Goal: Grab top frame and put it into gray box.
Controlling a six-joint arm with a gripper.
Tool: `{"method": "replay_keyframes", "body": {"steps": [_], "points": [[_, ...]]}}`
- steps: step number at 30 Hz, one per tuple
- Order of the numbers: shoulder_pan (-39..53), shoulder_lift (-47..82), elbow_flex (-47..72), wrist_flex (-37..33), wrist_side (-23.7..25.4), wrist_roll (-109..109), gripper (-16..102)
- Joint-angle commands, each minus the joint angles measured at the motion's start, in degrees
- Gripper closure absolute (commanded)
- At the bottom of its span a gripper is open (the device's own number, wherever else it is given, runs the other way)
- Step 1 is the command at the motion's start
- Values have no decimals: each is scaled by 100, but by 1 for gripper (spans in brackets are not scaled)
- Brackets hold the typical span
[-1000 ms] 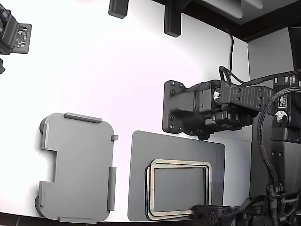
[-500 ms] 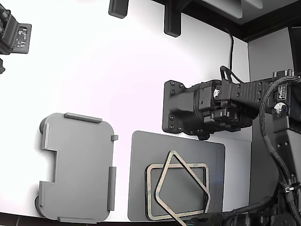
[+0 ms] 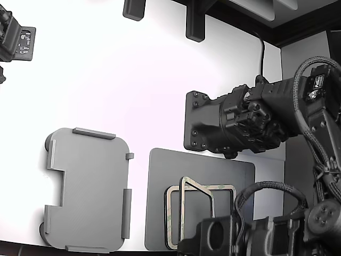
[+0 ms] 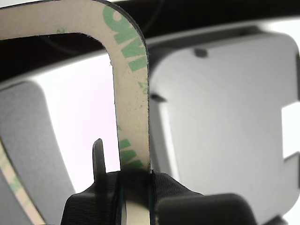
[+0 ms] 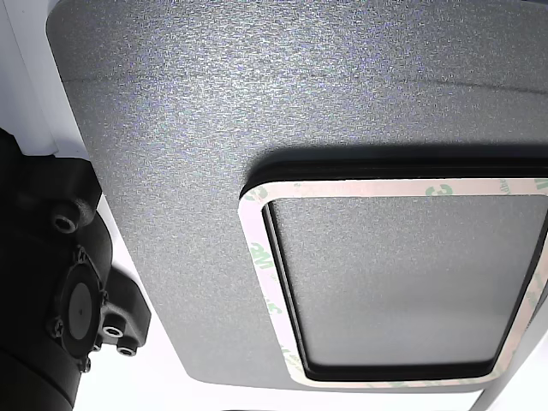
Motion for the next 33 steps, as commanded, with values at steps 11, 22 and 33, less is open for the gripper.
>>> {"method": "replay_keyframes", "body": {"steps": [11, 22, 33], "points": [[-1916, 132, -404, 35, 914, 6671, 98], [-2804, 18, -650, 53, 448, 10248, 98], [-3199, -519, -510, 53, -747, 13843, 98]]}}
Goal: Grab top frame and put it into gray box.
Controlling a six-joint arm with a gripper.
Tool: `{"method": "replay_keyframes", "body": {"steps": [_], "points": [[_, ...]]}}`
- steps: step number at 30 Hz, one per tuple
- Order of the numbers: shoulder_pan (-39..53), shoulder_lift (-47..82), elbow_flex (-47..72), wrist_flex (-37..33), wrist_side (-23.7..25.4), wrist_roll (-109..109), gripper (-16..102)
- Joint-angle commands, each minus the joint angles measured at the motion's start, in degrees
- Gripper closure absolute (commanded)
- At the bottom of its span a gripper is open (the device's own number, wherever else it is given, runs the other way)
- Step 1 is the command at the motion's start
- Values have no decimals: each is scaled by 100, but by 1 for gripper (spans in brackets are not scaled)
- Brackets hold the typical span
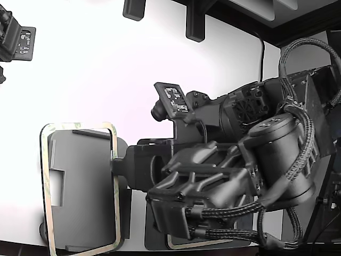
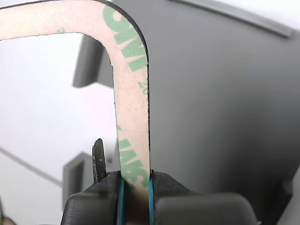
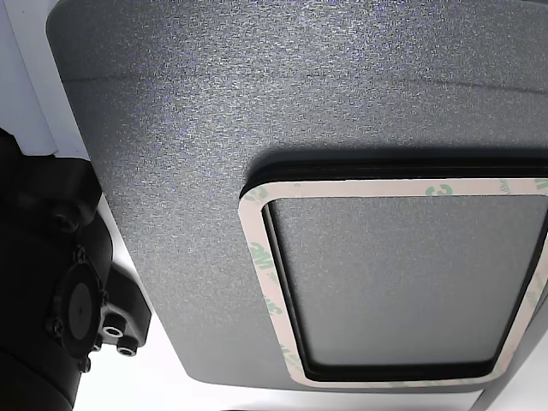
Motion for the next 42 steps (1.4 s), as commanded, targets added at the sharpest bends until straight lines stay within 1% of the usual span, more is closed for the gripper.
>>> {"method": "replay_keyframes", "body": {"steps": [1, 6, 9, 11, 16, 20, 25, 31, 42], "points": [[-149, 53, -70, 53, -404, 1028, 98], [-185, -53, 167, 62, -1020, 1389, 98], [-193, -44, 360, 62, -1274, 1468, 98], [-220, -9, 475, 62, -1362, 1459, 98], [-229, -70, 606, 62, -1318, 1125, 98], [-229, -185, 642, 62, -1415, 1028, 98], [-237, -193, 773, 62, -1389, 1028, 98], [-237, -167, 844, 62, -1204, 1125, 98], [-211, -246, 809, 62, -1292, 1063, 98]]}}
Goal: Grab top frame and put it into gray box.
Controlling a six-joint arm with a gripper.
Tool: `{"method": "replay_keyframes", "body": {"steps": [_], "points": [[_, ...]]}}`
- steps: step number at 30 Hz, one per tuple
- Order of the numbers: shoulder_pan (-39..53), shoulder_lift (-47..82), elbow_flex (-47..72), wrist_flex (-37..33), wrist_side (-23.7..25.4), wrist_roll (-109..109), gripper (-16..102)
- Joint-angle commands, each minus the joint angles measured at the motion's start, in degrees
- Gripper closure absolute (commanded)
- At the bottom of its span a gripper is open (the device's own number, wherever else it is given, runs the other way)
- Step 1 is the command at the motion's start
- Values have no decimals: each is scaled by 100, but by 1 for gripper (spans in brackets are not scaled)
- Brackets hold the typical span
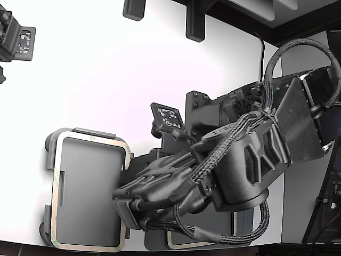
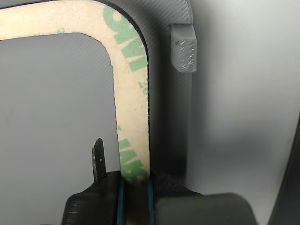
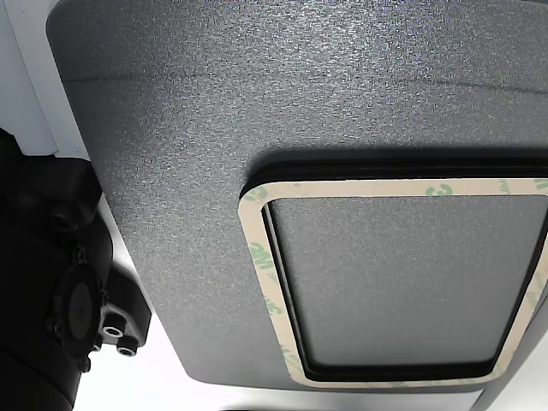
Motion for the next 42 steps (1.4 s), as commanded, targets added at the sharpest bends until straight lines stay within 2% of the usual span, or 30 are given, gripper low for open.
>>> {"method": "replay_keyframes", "body": {"steps": [1, 42], "points": [[-62, 114, -123, 62, -9, -9, 98], [-97, 114, 62, 9, 18, -44, 98]]}}
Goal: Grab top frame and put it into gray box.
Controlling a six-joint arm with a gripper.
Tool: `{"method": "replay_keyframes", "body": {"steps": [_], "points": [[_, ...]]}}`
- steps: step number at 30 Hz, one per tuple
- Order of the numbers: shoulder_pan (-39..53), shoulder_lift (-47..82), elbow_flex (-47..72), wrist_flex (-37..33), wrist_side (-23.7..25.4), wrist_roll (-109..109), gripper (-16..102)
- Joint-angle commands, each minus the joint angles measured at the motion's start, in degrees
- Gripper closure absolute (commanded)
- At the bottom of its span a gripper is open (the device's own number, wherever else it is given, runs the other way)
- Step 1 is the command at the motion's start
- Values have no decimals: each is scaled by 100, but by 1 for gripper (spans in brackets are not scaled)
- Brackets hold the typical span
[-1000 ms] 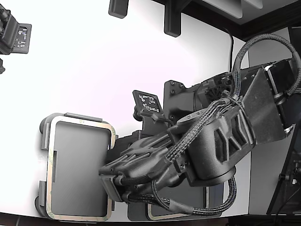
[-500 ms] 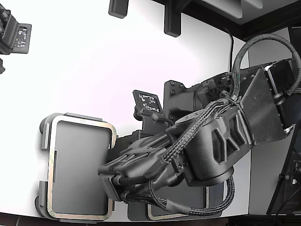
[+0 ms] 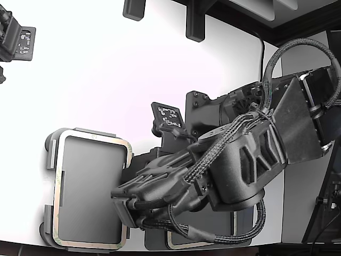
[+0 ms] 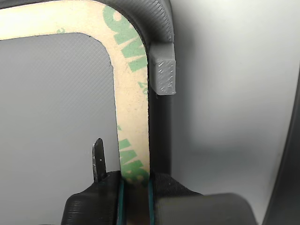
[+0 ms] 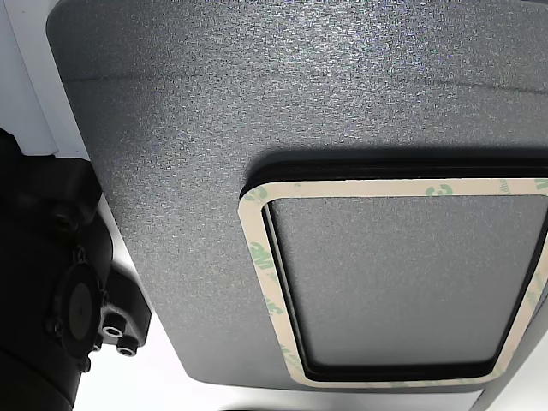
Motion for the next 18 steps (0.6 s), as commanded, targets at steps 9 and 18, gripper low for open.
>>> {"method": "replay_keyframes", "body": {"steps": [9, 18], "points": [[-88, 123, -44, -70, -9, -62, 98], [-97, 114, 0, -141, 9, -62, 98]]}}
